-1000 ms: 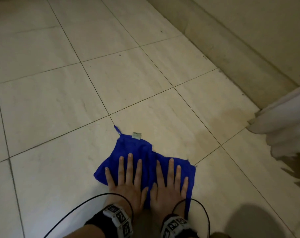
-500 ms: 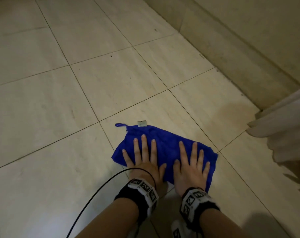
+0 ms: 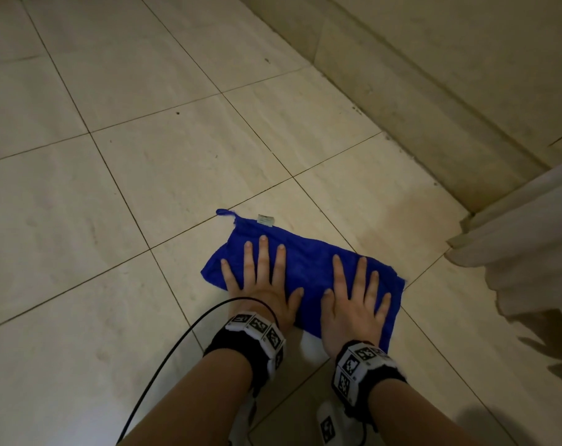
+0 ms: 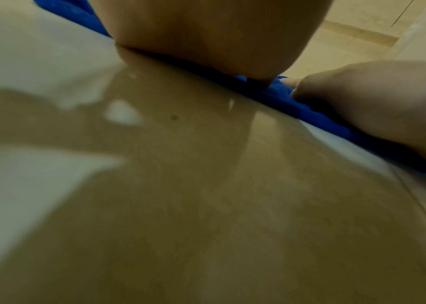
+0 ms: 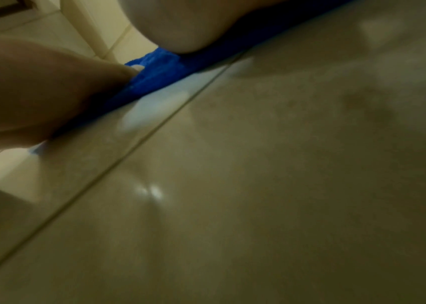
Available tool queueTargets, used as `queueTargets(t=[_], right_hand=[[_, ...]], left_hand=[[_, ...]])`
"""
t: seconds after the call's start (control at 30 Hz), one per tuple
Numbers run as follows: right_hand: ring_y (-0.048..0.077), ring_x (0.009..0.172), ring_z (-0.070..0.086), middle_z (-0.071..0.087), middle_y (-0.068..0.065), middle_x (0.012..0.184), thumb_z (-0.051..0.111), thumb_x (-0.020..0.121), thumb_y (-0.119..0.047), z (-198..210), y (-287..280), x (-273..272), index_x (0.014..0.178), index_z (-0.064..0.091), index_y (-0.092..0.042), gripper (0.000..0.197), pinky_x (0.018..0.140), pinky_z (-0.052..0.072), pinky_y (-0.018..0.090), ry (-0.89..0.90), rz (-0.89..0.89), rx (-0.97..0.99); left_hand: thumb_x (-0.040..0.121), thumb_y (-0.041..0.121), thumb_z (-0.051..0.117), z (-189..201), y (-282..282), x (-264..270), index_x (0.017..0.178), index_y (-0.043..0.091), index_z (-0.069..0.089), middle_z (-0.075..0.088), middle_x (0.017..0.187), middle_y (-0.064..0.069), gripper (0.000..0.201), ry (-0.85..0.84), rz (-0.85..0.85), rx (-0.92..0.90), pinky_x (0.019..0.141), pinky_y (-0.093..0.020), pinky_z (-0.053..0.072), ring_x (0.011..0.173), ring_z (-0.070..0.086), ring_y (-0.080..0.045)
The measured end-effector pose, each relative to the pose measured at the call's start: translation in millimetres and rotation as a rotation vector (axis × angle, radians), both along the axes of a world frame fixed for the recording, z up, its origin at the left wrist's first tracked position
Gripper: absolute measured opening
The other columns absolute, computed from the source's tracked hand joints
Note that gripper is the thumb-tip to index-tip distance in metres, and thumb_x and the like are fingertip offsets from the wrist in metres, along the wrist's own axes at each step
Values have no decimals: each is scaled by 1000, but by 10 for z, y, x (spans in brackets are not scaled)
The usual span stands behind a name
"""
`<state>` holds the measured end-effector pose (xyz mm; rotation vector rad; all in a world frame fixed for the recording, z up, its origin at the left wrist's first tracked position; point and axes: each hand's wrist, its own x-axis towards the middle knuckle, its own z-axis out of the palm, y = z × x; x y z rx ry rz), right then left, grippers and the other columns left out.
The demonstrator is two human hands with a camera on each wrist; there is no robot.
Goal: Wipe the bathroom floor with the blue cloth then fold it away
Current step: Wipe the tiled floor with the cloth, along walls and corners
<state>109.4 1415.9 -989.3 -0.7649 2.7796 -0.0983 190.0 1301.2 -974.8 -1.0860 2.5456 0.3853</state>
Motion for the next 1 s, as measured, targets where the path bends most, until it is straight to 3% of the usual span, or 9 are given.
queueTargets(t=[0.13,0.3,0.43,0.57,0.67,0.8,0.9,0.93,1.0], right_hand=[[25,148,-19,-31,-1,158,9,101,-45,51,-13,38,148,-26,-41,58,119,-12,50,-51,-13,40],[26,148,-19,-30,2,158,6,100,-47,58,-76,368,145,-31,-36,59,119,-10,50,-45,-66,38],[29,150,-9,-15,6,163,-8,86,-54,-19,-156,814,151,-19,-34,69,117,-11,50,-16,-22,-3],[37,143,26,27,16,158,15,95,-48,-10,-435,1319,152,26,-22,63,114,12,57,0,13,-80],[41,141,30,30,18,156,14,97,-46,22,-594,1669,148,36,-18,62,112,19,62,-13,85,-115],[43,141,30,30,19,156,-3,98,-47,26,-687,2002,149,36,-18,71,111,21,63,-78,193,-109],[42,142,28,28,18,157,-3,97,-48,-14,-631,2103,149,34,-20,70,112,20,63,-81,282,-106],[42,142,28,29,18,157,-3,97,-49,-25,-601,2116,148,35,-21,70,111,21,64,-91,311,-102],[41,142,27,30,18,156,-1,96,-50,-35,-529,2158,148,36,-23,70,110,21,64,-89,387,-97]], left_hand=[[92,69,15,-2,-50,93,146,29,-32,-41,152,-2,82,5,-26,15,109,-62,-20,143,-31,-29],[91,71,15,11,-191,373,145,36,-32,-43,150,4,79,-16,-93,52,110,-61,-19,143,-31,-23],[86,78,12,6,-477,871,143,44,-30,-39,152,11,78,-16,-137,64,112,-61,-16,145,-26,-19],[73,83,-1,2,-703,1369,139,47,-35,-44,147,14,82,-62,-75,54,110,-61,-17,144,-27,-18],[80,81,5,11,-807,1747,138,48,-36,-48,142,16,79,-85,4,45,111,-60,-16,143,-29,-16],[63,86,-19,4,-798,2287,134,47,-41,-51,140,16,84,-82,65,34,110,-58,-17,137,-35,-12],[78,84,0,208,-668,2551,152,41,-12,-19,161,6,86,-82,113,11,108,-62,4,148,-2,-20],[75,87,1,225,-616,2645,149,43,-17,-23,160,6,89,-109,94,3,108,-61,6,147,-4,-18],[59,92,-5,155,-422,2879,133,48,-39,-47,145,12,93,-161,57,28,111,-61,4,139,-28,-10]])
